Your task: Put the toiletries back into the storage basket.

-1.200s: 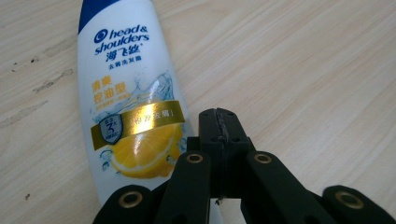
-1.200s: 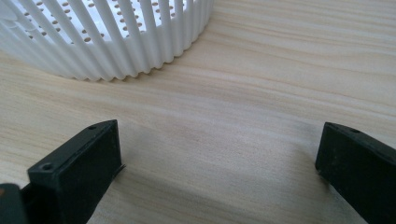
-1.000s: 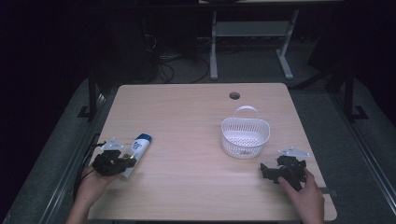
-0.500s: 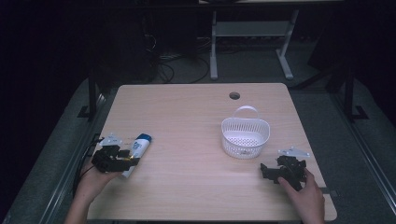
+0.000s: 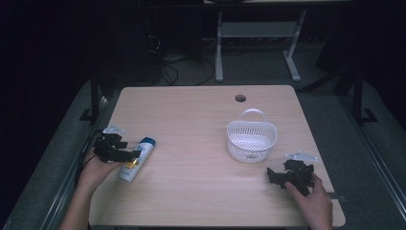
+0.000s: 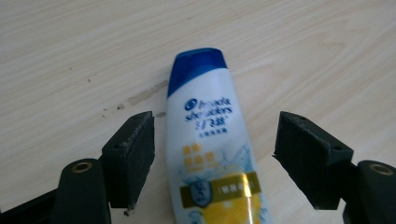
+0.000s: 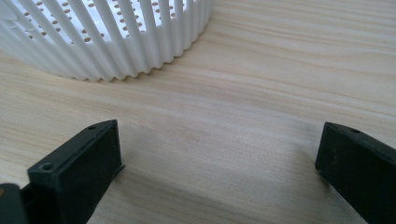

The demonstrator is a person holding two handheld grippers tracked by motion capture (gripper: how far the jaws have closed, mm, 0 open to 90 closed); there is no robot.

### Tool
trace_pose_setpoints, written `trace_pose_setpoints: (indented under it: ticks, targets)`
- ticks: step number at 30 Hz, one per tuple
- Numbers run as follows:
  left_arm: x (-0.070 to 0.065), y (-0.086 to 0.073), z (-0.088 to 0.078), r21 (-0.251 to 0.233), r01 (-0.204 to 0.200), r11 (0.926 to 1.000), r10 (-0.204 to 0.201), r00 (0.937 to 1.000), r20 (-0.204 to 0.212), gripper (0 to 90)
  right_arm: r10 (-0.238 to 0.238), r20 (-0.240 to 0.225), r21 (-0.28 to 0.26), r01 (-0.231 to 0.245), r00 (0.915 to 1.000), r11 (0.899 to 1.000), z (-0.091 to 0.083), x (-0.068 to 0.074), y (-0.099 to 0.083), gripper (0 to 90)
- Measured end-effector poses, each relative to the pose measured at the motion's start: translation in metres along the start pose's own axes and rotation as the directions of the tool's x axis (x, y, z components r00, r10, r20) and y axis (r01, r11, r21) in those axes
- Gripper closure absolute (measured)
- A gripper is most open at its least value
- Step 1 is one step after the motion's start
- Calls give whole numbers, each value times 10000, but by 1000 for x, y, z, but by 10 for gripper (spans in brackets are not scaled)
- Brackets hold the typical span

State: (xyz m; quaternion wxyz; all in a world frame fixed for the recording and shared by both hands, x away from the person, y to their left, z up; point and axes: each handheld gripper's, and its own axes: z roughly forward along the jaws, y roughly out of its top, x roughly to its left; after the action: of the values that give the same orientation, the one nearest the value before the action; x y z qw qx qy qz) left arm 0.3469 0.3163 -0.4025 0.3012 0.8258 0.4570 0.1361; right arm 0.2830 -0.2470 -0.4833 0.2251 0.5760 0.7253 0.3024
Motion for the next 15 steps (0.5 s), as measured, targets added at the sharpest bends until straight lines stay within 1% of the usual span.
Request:
trace_pose_setpoints:
  ticks: [1,4,6,12,14,15]
  targets:
    - [2,2,2,77,3,10000,-3,10000,-38,284,-1,-1,0,1,10000,10000,0,0,0,0]
    - [5,5,5,107,39,9999,-38,9999,-130,273,-4,-1,0,4,10000,10000,0,0,0,0]
    - [10,9,9,152,160,9998,-158,9998,-146,261,-4,-1,-1,4,10000,10000,0,0,0,0]
    - [13,18,16,252,210,9995,-202,9993,-330,242,-4,-1,-1,4,10000,10000,0,0,0,0]
    - [13,21,21,354,287,9990,-275,9990,-350,239,2,-4,0,-2,10000,10000,0,0,0,0]
    - [12,24,26,424,238,9988,-227,9994,-278,232,0,-3,0,0,10000,10000,0,0,0,0]
